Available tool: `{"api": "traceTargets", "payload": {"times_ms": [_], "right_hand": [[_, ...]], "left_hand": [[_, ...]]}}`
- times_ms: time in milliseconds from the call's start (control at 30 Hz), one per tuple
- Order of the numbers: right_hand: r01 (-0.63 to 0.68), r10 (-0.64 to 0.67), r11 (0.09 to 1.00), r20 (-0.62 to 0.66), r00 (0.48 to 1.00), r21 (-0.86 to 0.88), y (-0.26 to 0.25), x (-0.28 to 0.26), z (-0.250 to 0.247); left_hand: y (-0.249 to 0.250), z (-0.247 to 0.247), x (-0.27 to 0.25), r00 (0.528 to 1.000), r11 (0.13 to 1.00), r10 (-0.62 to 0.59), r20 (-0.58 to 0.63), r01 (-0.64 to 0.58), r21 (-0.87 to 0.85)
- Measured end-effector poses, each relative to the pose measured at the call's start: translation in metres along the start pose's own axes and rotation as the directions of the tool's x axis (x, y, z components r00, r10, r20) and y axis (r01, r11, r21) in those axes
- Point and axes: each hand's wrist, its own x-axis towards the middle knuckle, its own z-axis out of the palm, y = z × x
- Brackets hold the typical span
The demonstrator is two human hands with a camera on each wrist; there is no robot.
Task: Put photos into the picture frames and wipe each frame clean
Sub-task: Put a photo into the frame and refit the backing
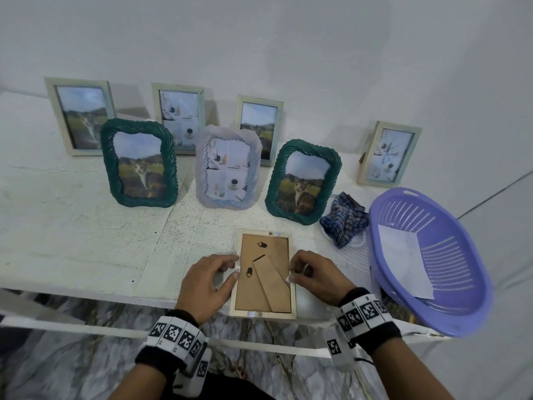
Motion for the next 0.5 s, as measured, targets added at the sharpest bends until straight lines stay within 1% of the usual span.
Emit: {"api": "traceTargets", "payload": {"times_ms": [67,133,300,400,500], "right_hand": [[-0.007,0.007,1.0,0.011,1.0,-0.006,-0.002,0.002,0.0],[-0.008,0.008,1.0,-0.008,1.0,-0.019,-0.003,0.001,0.002],[-0.034,0.027,0.995,-0.078,0.997,-0.089,-0.006,0.0,0.011],[-0.062,0.049,0.992,-0.117,0.992,-0.111,-0.006,0.0,0.015],[-0.063,0.048,0.991,-0.129,0.991,-0.118,-0.009,-0.002,0.016]], "left_hand": [[-0.001,0.0,0.0,1.0,1.0,-0.017,-0.003,0.017,-0.012],[0.0,0.001,0.0,0.999,0.999,-0.031,-0.008,0.031,-0.022],[-0.001,0.001,0.0,1.0,1.0,-0.008,-0.006,0.008,-0.016],[-0.002,0.002,0.0,1.0,1.0,0.007,0.019,-0.007,0.0],[-0.002,0.004,0.003,0.999,1.0,-0.001,0.036,0.001,0.021]]}}
